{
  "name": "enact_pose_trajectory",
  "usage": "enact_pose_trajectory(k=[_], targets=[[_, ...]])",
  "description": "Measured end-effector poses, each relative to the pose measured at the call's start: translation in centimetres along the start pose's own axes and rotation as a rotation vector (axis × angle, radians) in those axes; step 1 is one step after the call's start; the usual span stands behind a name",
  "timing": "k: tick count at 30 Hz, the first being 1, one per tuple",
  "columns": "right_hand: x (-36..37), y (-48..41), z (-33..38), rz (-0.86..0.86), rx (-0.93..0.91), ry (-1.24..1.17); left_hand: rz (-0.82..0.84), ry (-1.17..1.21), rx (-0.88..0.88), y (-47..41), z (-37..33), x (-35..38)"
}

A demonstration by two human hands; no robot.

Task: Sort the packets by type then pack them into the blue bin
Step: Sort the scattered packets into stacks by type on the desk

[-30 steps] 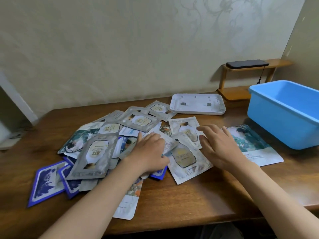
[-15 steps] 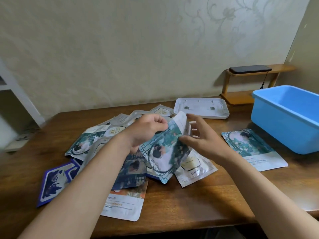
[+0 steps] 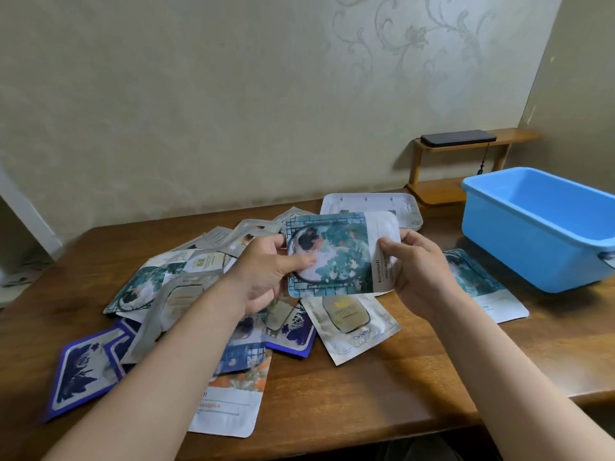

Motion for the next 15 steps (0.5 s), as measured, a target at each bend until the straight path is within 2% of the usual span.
enact_pose_trajectory(k=[3, 7, 9, 12, 14, 15], targets=[[-1.5, 0.3, 0.6, -0.101, -0.023, 0.12, -0.099, -0.176, 0.049, -1.0, -0.3, 0.7], [-3.2, 1.9, 3.7, -0.218, -0.193, 0.498, -0.049, -0.31, 0.088, -2.1, -0.9, 2.1], [-3.4, 2.8, 5.4, -0.179, -0.241, 0.691, 0.02, -0.351, 0.091, -2.7, -0.9, 3.3], [-3.7, 3.1, 6.6, 0.006, -0.097, 0.831, 0.12, -0.413, 0.117, -3.6, -0.7, 5.9], [-4.5, 3.1, 6.4, 0.07, -0.024, 0.854, 0.08, -0.492, 0.146, -4.3, -0.6, 7.0], [-5.1, 3.0, 6.3, 0.045, -0.013, 0.841, 0.034, -0.52, 0.153, -4.5, -0.6, 7.3]])
Point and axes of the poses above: each hand's wrist, its own y-axis away from the middle knuckle, its own x-axis out of the palm, z = x × y, the point moved 5 cm from there along -y, towards the middle knuckle, and after that the axes turned 12 degrees about z, right-handed, at the moved point
